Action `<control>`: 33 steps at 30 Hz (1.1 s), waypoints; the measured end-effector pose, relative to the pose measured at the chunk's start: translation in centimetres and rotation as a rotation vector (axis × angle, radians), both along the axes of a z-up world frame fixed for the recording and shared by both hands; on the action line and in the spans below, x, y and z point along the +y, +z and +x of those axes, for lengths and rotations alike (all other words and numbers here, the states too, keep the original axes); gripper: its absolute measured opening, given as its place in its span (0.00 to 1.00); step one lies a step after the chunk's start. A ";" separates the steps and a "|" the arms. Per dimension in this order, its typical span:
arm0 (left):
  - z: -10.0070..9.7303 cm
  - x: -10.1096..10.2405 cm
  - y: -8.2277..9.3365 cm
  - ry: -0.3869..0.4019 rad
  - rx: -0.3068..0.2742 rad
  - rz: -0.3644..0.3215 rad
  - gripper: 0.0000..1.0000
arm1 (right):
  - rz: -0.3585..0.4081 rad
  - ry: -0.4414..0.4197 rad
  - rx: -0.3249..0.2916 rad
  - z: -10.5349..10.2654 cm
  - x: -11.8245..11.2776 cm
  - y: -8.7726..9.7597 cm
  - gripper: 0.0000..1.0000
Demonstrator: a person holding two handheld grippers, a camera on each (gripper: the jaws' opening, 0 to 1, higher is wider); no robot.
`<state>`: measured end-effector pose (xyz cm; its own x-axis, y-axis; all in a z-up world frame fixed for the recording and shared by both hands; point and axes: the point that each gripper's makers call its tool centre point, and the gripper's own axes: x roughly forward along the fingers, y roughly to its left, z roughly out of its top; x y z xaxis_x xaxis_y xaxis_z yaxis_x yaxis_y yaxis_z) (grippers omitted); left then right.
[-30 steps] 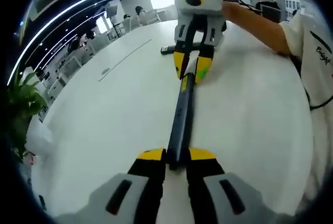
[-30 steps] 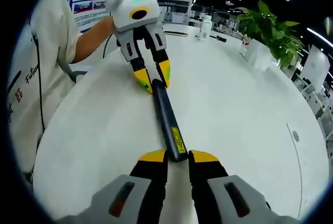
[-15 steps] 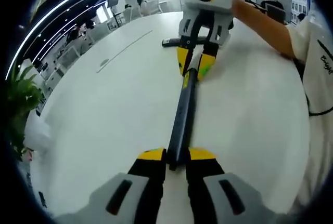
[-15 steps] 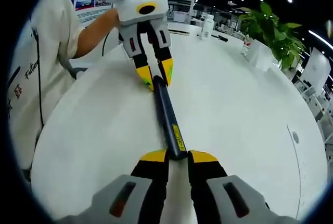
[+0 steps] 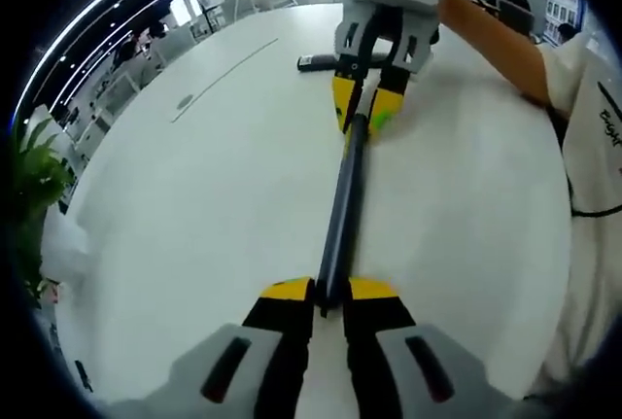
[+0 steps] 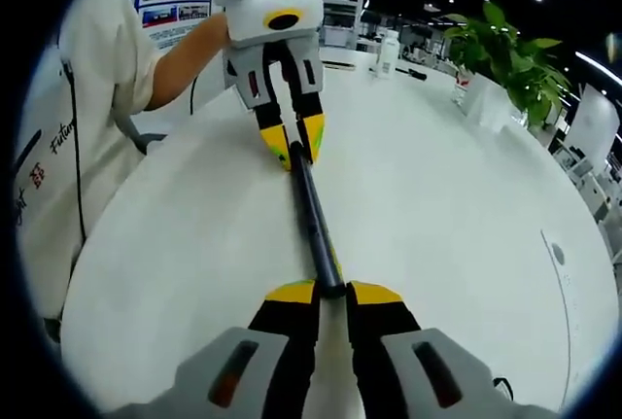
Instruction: Pflip the remote and laser pointer to the front side, press the buttons, and align them neatly on the table
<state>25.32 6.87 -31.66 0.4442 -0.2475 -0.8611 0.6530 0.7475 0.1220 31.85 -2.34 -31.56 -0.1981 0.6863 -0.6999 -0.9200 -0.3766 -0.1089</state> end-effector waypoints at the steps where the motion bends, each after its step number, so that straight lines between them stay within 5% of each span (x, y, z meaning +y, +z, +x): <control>1: 0.0 0.0 0.0 0.004 0.001 -0.002 0.14 | 0.002 0.001 0.001 0.0 0.0 0.0 0.14; 21: -0.2 -0.1 0.2 -0.010 0.002 -0.006 0.14 | -0.007 0.028 -0.049 -0.2 -0.2 0.1 0.13; 33: -0.1 0.2 0.2 -0.043 -0.067 -0.083 0.13 | 0.177 0.033 0.093 -0.9 0.2 4.2 0.13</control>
<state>25.23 7.06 -31.50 0.4876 -0.3369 -0.8055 0.6774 0.7281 0.1055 31.00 -2.14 -27.31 -0.2802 0.7890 -0.5468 -0.9168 -0.3888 -0.0912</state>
